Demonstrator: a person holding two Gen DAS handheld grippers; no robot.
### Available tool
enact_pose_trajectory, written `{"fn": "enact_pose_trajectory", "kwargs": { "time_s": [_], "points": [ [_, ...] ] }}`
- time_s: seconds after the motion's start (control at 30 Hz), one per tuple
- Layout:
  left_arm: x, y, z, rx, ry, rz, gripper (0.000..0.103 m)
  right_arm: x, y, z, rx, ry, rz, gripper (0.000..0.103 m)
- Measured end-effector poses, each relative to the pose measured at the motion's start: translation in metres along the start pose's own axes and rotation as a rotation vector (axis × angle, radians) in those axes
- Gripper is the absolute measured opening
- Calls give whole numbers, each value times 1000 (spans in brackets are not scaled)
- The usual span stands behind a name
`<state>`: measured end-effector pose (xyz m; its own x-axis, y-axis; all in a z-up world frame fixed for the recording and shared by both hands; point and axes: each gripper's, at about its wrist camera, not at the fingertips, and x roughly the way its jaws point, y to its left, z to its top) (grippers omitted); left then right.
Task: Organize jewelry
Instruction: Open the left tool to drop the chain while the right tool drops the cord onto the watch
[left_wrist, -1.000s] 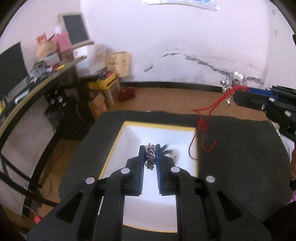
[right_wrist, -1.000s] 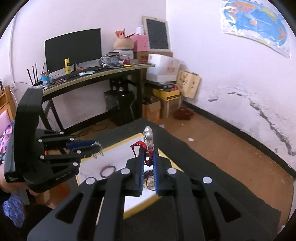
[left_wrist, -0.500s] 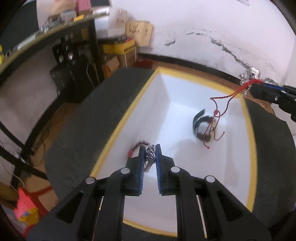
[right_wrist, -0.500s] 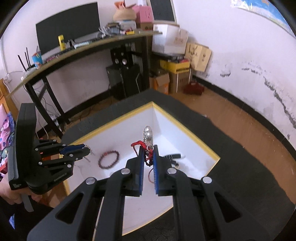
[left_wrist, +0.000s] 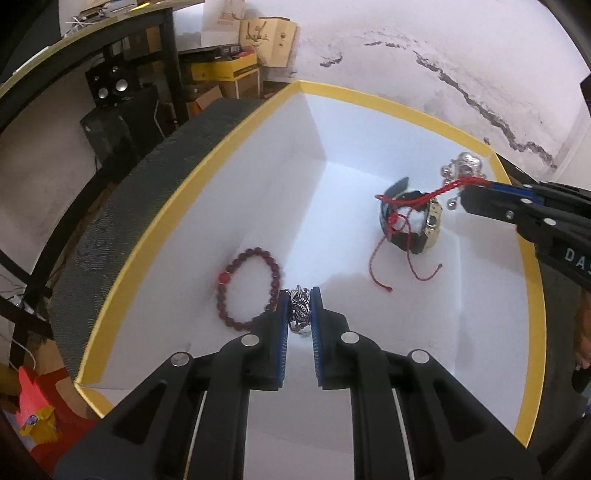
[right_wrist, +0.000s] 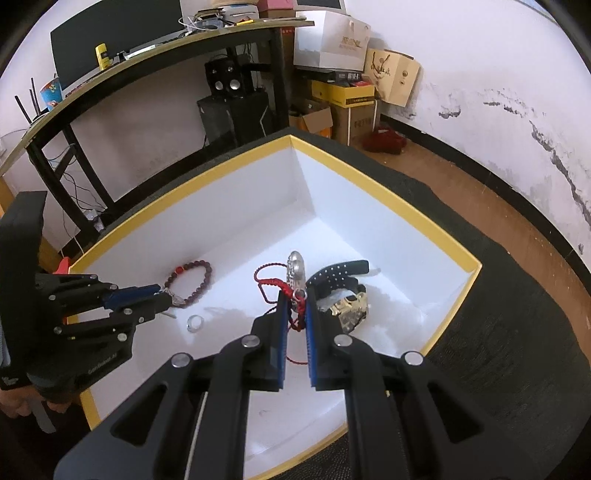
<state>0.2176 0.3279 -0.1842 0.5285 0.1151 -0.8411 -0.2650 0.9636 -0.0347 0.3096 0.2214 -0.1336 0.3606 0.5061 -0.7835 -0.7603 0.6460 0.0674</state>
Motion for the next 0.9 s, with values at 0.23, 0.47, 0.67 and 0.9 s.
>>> {"fn": "enact_pose_trajectory", "kwargs": {
  "time_s": [0.23, 0.47, 0.67, 0.9],
  "points": [
    [4, -1, -2, -7, 13, -2, 11, 2, -2, 2, 3, 1, -6, 9],
    [5, -1, -1, -9, 17, -2, 11, 6, -3, 2, 6, 5, -11, 9],
    [6, -1, -1, -12, 17, -4, 11, 5, -3, 2, 5, 7, -15, 9],
    [6, -1, -1, -15, 17, -2, 11, 5, -4, 2, 7, 5, -19, 9]
  ]
}}
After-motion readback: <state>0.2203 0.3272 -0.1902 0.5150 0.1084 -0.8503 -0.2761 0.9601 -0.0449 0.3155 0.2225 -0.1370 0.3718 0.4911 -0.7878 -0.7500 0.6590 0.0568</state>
